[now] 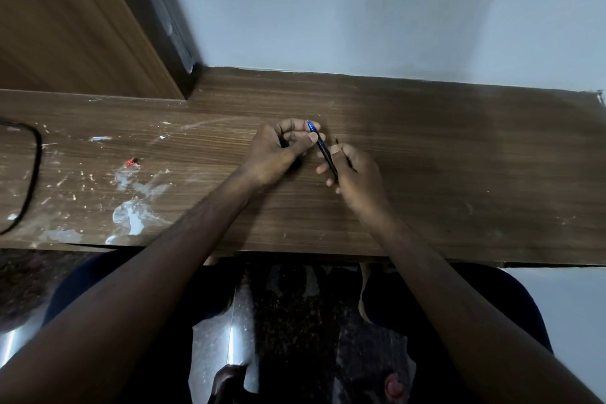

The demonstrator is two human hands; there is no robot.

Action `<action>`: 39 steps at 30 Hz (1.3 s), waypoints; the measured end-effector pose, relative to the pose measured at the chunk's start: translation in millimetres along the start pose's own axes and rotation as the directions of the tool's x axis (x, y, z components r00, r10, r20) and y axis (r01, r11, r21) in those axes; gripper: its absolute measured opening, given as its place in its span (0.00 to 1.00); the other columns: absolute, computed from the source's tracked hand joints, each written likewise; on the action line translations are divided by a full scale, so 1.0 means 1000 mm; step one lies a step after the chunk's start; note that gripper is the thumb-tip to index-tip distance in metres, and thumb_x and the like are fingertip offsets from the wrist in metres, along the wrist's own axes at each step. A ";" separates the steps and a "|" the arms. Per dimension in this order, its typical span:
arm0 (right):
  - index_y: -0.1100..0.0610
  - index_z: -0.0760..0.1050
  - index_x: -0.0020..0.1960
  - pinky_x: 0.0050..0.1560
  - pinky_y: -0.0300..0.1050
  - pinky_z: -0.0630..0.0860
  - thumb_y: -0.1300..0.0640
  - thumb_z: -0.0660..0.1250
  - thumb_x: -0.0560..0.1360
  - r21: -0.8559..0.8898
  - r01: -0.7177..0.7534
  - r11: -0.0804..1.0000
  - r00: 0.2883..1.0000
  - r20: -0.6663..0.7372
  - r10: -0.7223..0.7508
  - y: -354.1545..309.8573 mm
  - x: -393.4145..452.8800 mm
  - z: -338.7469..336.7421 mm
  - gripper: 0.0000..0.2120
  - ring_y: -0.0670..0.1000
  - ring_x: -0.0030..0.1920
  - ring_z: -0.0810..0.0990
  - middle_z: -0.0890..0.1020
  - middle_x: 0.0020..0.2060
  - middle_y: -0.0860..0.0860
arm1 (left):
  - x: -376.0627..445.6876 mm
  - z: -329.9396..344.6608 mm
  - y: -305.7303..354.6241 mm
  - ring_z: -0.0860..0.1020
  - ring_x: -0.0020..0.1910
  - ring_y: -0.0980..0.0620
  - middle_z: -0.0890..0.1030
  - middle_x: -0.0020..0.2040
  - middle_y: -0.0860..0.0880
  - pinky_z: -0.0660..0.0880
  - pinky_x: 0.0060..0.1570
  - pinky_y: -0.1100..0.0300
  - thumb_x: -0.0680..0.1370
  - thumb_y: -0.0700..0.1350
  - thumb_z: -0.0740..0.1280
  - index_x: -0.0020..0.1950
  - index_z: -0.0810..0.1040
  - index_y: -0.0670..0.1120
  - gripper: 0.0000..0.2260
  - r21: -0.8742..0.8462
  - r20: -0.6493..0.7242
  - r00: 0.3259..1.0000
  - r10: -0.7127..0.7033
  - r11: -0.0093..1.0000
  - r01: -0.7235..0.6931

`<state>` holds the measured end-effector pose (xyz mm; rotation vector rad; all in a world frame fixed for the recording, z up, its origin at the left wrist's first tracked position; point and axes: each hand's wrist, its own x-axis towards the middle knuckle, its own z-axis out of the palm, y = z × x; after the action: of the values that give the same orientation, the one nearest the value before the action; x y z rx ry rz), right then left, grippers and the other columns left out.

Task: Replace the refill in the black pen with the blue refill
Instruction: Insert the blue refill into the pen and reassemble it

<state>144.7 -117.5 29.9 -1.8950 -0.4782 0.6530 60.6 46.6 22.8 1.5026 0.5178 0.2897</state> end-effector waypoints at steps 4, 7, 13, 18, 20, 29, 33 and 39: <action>0.55 0.80 0.58 0.34 0.34 0.74 0.51 0.67 0.85 0.003 0.012 1.000 1.000 -0.016 -0.012 0.001 -0.001 -0.001 0.08 0.43 0.32 0.81 0.88 0.42 0.49 | 0.000 0.002 0.002 0.82 0.44 0.50 0.89 0.51 0.43 0.77 0.51 0.58 0.83 0.37 0.72 0.63 0.84 0.38 0.09 -0.025 -0.024 1.000 -0.016 1.000 0.015; 0.52 0.81 0.54 0.33 0.33 0.73 0.50 0.60 0.88 -0.017 -0.004 1.000 1.000 -0.017 0.003 0.002 0.001 -0.002 0.13 0.39 0.31 0.80 0.88 0.41 0.48 | 0.000 0.003 0.001 0.82 0.40 0.62 0.90 0.49 0.49 0.77 0.47 0.66 0.83 0.37 0.71 0.63 0.84 0.38 0.09 0.004 -0.005 1.000 -0.003 1.000 0.003; 0.56 0.79 0.55 0.34 0.32 0.75 0.56 0.73 0.82 0.016 0.043 0.999 0.997 -0.066 -0.042 0.003 0.001 0.001 0.06 0.40 0.30 0.81 0.88 0.39 0.49 | 0.003 0.005 -0.003 0.82 0.38 0.63 0.89 0.47 0.48 0.76 0.45 0.68 0.82 0.39 0.73 0.61 0.85 0.40 0.08 -0.042 -0.046 0.999 -0.022 0.999 0.020; 0.58 0.81 0.53 0.38 0.34 0.77 0.58 0.75 0.80 -0.033 0.092 0.995 0.990 -0.102 -0.095 0.004 0.001 0.001 0.05 0.41 0.32 0.83 0.89 0.39 0.51 | 0.001 0.014 -0.009 0.78 0.33 0.64 0.88 0.39 0.55 0.71 0.34 0.73 0.82 0.46 0.74 0.54 0.87 0.41 0.09 -0.113 -0.132 0.991 -0.029 0.993 0.014; 0.57 0.82 0.55 0.38 0.35 0.77 0.56 0.73 0.82 -0.014 0.106 0.994 0.989 -0.099 -0.107 0.003 0.000 0.002 0.05 0.42 0.32 0.82 0.89 0.39 0.50 | 0.001 0.015 -0.009 0.81 0.36 0.66 0.90 0.44 0.53 0.73 0.36 0.73 0.81 0.47 0.75 0.56 0.88 0.41 0.10 -0.182 -0.162 0.985 -0.053 0.983 0.023; 0.57 0.86 0.57 0.29 0.34 0.64 0.54 0.65 0.87 0.402 -0.106 0.910 0.969 0.247 0.004 0.005 0.004 -0.004 0.12 0.40 0.27 0.68 0.78 0.35 0.46 | 0.002 0.012 -0.002 0.78 0.31 0.63 0.91 0.45 0.51 0.73 0.33 0.69 0.82 0.45 0.74 0.54 0.88 0.44 0.06 -0.293 -0.140 0.987 -0.082 0.955 0.037; 0.57 0.86 0.57 0.30 0.33 0.70 0.52 0.66 0.86 0.311 -0.089 0.946 0.975 0.220 0.019 0.003 0.003 -0.006 0.12 0.41 0.29 0.74 0.84 0.35 0.48 | 0.002 0.003 0.003 0.73 0.30 0.58 0.89 0.39 0.52 0.71 0.31 0.64 0.80 0.51 0.77 0.50 0.90 0.46 0.09 -0.125 -0.155 0.983 -0.095 0.989 0.076; 0.50 0.87 0.54 0.38 0.31 0.77 0.50 0.70 0.83 -0.033 0.022 0.999 0.999 -0.048 -0.024 0.005 0.003 -0.008 0.08 0.38 0.36 0.84 0.89 0.40 0.47 | 0.006 -0.031 0.010 0.79 0.33 0.59 0.82 0.33 0.57 0.74 0.44 0.58 0.82 0.62 0.69 0.41 0.83 0.50 0.18 0.654 -0.316 0.938 0.142 0.748 0.108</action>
<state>152.3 -123.5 27.2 -1.9284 -0.4817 0.5866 51.5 77.1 32.4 2.1757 0.9664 0.4173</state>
